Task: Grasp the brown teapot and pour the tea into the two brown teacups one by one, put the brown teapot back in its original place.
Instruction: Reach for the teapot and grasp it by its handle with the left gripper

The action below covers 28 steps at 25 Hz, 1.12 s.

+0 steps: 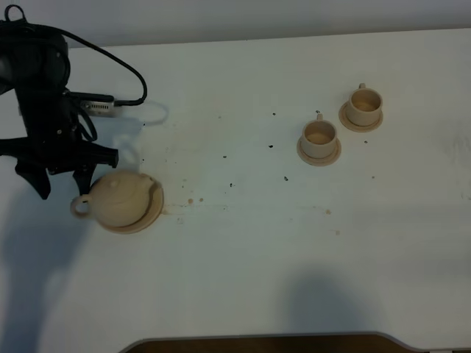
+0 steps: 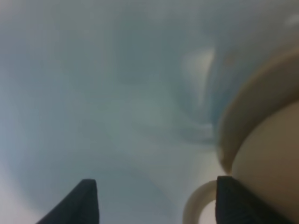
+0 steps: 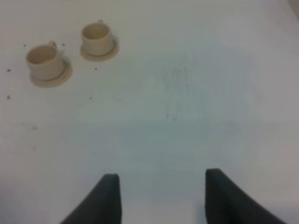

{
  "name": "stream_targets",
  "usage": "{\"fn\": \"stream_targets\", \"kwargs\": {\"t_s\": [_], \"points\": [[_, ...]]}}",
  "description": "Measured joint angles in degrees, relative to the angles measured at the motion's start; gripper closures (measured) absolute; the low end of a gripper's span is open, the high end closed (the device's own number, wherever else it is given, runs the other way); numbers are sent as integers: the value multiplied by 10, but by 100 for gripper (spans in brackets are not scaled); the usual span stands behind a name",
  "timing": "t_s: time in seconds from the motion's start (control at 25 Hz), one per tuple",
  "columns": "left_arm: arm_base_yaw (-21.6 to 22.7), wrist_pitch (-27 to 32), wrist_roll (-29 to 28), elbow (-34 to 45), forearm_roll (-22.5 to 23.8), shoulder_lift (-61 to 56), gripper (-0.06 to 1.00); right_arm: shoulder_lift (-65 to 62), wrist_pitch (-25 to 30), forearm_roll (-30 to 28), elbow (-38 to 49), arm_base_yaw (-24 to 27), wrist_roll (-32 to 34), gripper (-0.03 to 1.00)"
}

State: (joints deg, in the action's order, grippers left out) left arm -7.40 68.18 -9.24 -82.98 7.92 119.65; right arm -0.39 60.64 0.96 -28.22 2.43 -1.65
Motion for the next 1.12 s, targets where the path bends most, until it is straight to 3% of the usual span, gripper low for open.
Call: {"fn": "stream_targets", "kwargs": {"t_s": [0.48, 0.56, 0.8, 1.12], "points": [[10, 0, 19, 15, 18, -73, 40, 0, 0, 0, 0, 0, 0, 53], [10, 0, 63, 15, 1, -94, 40, 0, 0, 0, 0, 0, 0, 53], [5, 0, 232, 30, -137, -152, 40, 0, 0, 0, 0, 0, 0, 53], [-36, 0, 297, 86, -106, -159, 40, 0, 0, 0, 0, 0, 0, 53]]}}
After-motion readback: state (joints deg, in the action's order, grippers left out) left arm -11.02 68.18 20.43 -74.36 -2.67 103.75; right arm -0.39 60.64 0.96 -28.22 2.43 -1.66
